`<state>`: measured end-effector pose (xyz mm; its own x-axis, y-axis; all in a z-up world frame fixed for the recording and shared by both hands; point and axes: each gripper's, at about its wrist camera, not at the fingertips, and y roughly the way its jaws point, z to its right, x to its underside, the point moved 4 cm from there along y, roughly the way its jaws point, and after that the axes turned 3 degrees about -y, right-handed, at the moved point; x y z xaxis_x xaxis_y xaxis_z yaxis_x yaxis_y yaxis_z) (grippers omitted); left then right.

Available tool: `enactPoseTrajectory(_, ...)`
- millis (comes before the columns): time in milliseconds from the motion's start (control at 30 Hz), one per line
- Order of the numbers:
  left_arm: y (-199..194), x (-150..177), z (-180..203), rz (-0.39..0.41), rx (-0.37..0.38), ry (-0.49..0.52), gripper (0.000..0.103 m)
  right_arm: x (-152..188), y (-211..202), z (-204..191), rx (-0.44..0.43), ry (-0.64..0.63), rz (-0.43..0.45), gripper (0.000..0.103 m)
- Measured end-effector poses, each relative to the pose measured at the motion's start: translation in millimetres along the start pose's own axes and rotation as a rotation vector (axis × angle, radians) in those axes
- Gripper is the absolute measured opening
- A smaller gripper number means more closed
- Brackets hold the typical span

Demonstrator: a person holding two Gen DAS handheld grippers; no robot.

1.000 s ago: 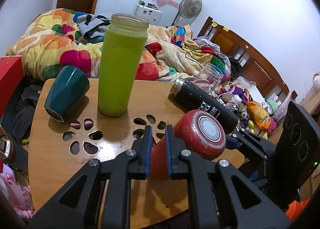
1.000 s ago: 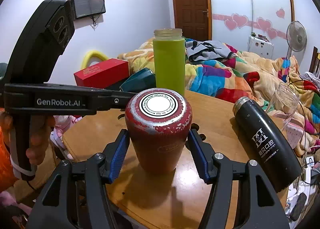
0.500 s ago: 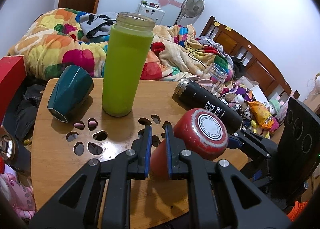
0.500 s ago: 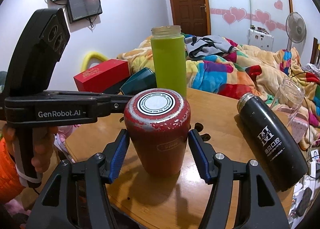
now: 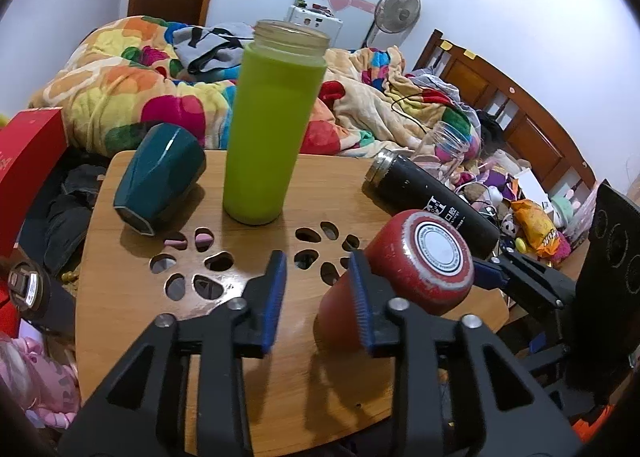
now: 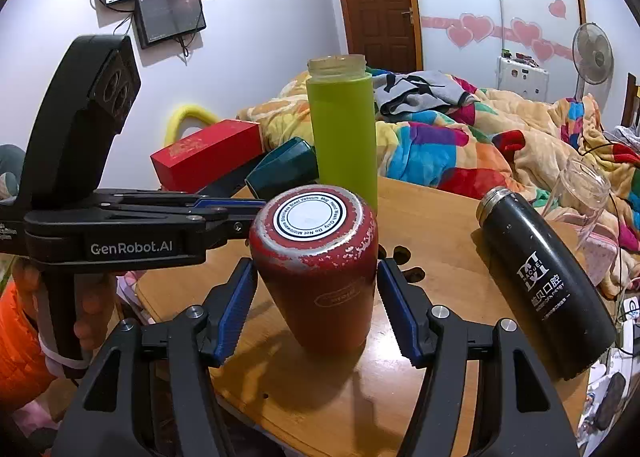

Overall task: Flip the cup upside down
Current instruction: 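Lower the inverted red cup onto the table, open the left tool, withdraw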

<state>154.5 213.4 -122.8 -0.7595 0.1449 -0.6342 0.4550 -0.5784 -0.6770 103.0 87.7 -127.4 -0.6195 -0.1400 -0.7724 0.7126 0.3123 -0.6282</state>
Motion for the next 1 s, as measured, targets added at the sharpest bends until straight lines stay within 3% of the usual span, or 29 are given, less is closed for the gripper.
enactPoseTrajectory(67,-5,0,-3,0.009,-0.016,-0.004,0.041,0,-2,0,0.001,-0.001,-0.002,0.059)
enactPoseTrajectory(200,-25,-1,-1,0.048,-0.061,0.022,0.043,1,-14,-1,0.017,-0.004,-0.003,0.06)
enactPoseTrajectory(300,-46,-3,8,0.093,-0.08,0.043,0.049,-2,-32,0,0.034,0.003,0.026,0.07)
enactPoseTrajectory(433,-74,-6,25,0.161,-0.105,0.09,0.056,-10,-63,2,0.073,0.014,0.088,0.071)
enactPoseTrajectory(600,-107,-3,51,0.236,-0.114,0.13,0.075,-24,-104,8,0.146,0.049,0.172,0.084)
enactPoseTrajectory(767,-130,1,72,0.302,-0.139,0.162,0.095,-32,-133,8,0.192,0.068,0.213,0.084)
enactPoseTrajectory(900,-144,5,82,0.346,-0.164,0.171,0.101,-33,-147,11,0.208,0.104,0.228,0.103)
enactPoseTrajectory(1000,-146,7,83,0.362,-0.183,0.164,0.102,-30,-152,12,0.222,0.12,0.234,0.103)
